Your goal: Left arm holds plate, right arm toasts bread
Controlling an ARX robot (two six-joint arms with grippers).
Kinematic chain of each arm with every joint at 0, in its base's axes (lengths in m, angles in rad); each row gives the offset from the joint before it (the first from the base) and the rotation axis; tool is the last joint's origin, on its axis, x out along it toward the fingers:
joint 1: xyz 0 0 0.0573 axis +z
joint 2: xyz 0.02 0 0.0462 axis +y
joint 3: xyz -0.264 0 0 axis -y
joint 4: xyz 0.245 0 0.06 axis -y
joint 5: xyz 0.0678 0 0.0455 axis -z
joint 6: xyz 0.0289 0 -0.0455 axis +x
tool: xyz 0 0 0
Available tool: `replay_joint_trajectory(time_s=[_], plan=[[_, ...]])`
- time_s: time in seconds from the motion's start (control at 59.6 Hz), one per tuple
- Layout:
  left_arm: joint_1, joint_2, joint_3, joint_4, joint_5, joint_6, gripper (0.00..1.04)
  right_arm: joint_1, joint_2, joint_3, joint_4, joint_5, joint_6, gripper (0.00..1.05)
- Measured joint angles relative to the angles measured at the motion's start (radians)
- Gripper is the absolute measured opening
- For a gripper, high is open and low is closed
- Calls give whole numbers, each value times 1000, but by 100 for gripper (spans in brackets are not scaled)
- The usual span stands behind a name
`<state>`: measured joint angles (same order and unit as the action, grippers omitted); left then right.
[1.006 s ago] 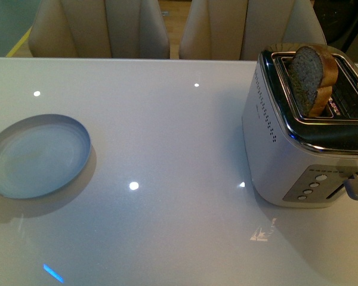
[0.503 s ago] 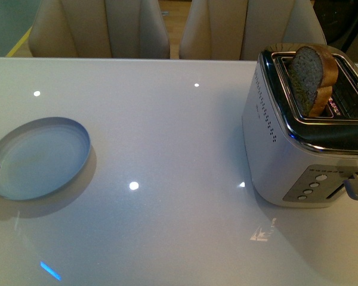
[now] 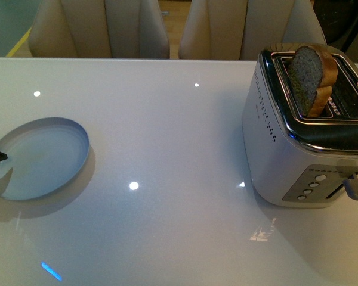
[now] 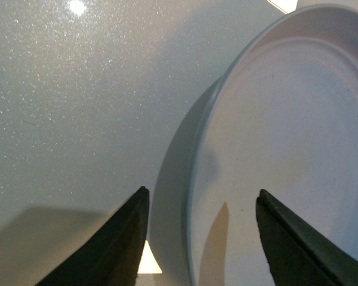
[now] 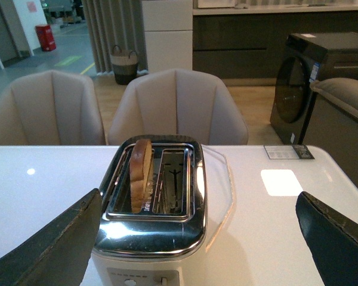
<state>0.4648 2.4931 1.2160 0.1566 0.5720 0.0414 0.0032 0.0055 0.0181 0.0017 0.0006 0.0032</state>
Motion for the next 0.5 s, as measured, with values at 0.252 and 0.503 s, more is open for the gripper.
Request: replay_joint_trajectory(time_s=[0.252, 0.503], plan=[[17, -115, -70, 44, 8, -2, 99, 0, 0, 0, 0, 0, 0, 96], [-7, -354, -232, 250, -5, -13, 97, 0, 0, 0, 0, 0, 0, 96]])
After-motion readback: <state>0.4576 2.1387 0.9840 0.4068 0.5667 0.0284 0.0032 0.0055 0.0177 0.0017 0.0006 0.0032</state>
